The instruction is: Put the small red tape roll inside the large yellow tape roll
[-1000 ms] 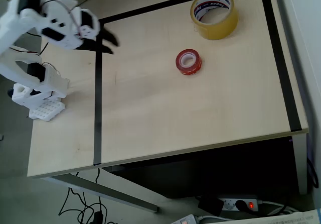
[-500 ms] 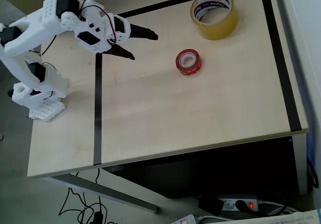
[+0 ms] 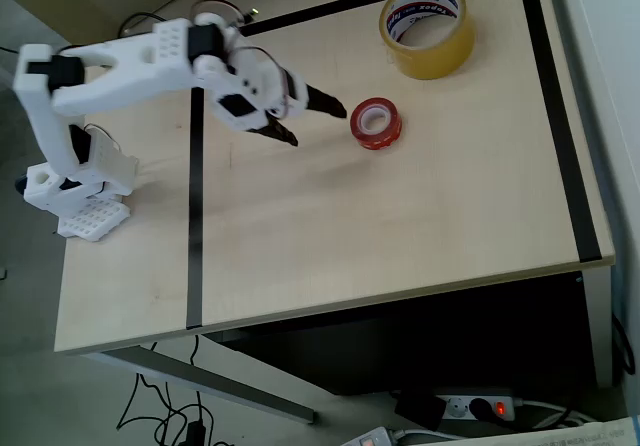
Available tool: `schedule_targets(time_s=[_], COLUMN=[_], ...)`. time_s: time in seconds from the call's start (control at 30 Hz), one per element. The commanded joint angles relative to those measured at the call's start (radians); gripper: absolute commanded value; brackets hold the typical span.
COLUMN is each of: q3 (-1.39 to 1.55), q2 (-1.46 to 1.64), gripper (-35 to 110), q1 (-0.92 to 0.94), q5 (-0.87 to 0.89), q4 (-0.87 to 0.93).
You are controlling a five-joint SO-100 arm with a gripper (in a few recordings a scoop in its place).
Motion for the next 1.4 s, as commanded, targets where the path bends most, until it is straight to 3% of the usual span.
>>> schedule_targets(time_s=[0.0,0.2,0.33,0.9,1.37], q3=[-0.218,-0.609,-1.037,-0.801,-1.164], q2=[-0.072,-0.314,-0.540,-0.150,-0.591], gripper=[32,30,30,31,31], q1=[0.003,-0.025,-0.040,-0.057,-0.057], q5=[-0.003,0.002,0.003,-0.002,-0.006], q4=[0.069,0.253,0.433,0.431,0.428])
